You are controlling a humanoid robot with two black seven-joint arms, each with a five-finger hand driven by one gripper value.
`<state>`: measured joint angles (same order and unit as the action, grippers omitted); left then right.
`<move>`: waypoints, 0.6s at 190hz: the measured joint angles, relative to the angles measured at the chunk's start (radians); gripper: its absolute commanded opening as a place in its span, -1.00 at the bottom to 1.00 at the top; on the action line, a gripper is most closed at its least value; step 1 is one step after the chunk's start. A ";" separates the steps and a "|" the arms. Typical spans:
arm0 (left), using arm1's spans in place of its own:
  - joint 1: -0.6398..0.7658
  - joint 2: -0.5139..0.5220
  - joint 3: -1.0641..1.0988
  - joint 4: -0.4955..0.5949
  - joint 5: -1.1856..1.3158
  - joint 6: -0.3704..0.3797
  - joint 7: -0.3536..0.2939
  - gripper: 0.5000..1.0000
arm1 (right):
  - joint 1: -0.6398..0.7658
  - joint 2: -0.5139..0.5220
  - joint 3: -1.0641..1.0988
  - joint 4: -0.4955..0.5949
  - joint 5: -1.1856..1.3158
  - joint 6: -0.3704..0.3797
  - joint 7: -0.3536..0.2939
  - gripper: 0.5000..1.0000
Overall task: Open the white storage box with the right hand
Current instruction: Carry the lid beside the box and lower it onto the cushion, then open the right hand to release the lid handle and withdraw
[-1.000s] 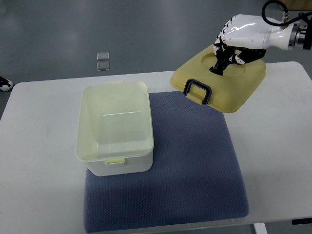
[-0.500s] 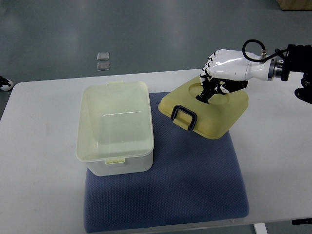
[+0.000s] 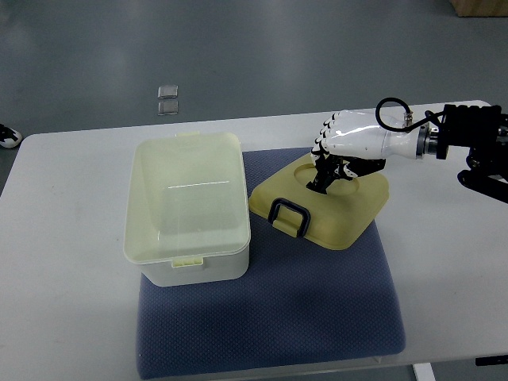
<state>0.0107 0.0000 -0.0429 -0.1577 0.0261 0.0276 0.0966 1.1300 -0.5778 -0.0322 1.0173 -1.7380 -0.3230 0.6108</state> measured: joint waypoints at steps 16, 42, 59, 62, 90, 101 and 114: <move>0.000 0.000 0.000 0.000 0.000 0.000 0.000 1.00 | -0.011 0.013 0.002 -0.006 0.000 -0.007 0.000 -1.00; 0.000 0.000 0.000 0.000 0.000 0.000 0.000 1.00 | -0.021 0.037 0.003 -0.007 0.001 -0.016 0.000 -1.00; 0.000 0.000 0.000 0.000 0.000 0.000 0.000 1.00 | -0.022 0.051 0.004 -0.007 0.007 -0.021 0.000 -0.13; 0.000 0.000 0.000 0.000 0.000 0.000 0.000 1.00 | -0.022 0.054 0.004 -0.006 0.008 -0.023 0.000 -0.05; 0.000 0.000 0.000 0.000 0.000 0.000 0.000 1.00 | -0.022 0.079 0.006 0.001 0.017 -0.034 0.000 0.48; 0.000 0.000 0.000 0.000 0.000 0.000 0.000 1.00 | -0.022 0.084 0.006 0.002 0.020 -0.035 0.000 0.65; 0.000 0.000 0.000 0.000 0.000 0.000 0.000 1.00 | -0.021 0.086 0.006 0.002 0.022 -0.036 0.000 0.71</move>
<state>0.0109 0.0000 -0.0429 -0.1573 0.0261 0.0276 0.0966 1.1088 -0.4919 -0.0265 1.0195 -1.7157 -0.3594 0.6109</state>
